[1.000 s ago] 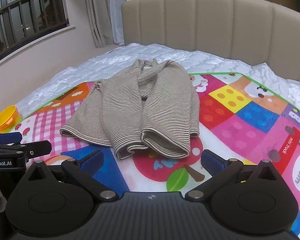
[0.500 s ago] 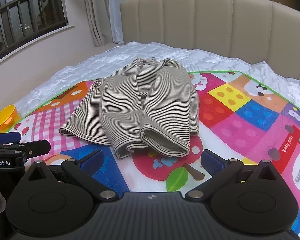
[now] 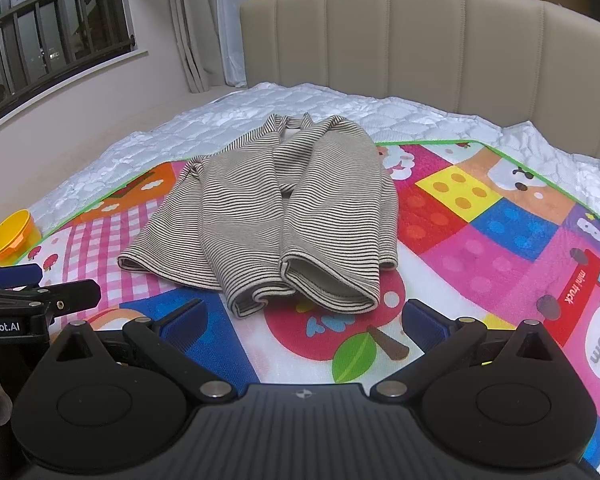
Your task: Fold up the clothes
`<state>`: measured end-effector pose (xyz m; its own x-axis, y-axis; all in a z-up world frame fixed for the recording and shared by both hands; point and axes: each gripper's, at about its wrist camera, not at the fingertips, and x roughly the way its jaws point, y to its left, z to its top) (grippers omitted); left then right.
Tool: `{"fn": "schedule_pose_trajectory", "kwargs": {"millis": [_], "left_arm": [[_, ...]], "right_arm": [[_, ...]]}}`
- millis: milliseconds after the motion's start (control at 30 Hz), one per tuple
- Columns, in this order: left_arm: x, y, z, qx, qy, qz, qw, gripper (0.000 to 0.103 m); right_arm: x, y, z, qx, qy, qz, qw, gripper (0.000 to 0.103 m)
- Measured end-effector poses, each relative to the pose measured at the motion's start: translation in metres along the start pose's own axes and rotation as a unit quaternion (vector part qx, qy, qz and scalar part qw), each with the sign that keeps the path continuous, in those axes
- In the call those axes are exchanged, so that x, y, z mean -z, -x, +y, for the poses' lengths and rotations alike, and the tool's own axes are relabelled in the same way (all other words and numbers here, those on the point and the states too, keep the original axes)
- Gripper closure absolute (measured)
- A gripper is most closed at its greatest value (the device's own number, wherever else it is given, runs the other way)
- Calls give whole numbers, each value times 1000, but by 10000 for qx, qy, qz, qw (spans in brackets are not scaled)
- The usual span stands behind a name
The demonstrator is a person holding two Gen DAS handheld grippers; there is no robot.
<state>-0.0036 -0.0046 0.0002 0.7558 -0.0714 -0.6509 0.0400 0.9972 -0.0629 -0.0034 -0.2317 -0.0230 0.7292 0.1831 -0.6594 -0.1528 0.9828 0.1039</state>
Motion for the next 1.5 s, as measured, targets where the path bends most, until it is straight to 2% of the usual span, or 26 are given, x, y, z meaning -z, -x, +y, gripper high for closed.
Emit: {"fn": "schedule_pose_trajectory", "kwargs": {"millis": [867, 1033, 1133, 1233, 1367, 1500], "left_arm": [[1, 1, 1, 10, -15, 3, 10000, 0], [-1, -3, 0, 59, -23, 157, 9999, 0], [-7, -14, 2, 244, 36, 444, 9987, 0], [-17, -29, 5, 594, 137, 654, 9960, 0], [-40, -60, 8, 702, 250, 859, 9935, 0], [-63, -94, 19, 566, 298, 882, 9940, 0]], "right_arm": [[-1, 0, -2, -11, -69, 14, 10000, 0], [-3, -3, -4, -87, -136, 112, 9998, 0], [-8, -10, -10, -223, -277, 286, 9990, 0], [-16, -20, -16, -259, -285, 369, 9986, 0], [-29, -44, -25, -163, -256, 412, 9987, 0], [-46, -76, -37, -188, -366, 548, 9976, 0]]}}
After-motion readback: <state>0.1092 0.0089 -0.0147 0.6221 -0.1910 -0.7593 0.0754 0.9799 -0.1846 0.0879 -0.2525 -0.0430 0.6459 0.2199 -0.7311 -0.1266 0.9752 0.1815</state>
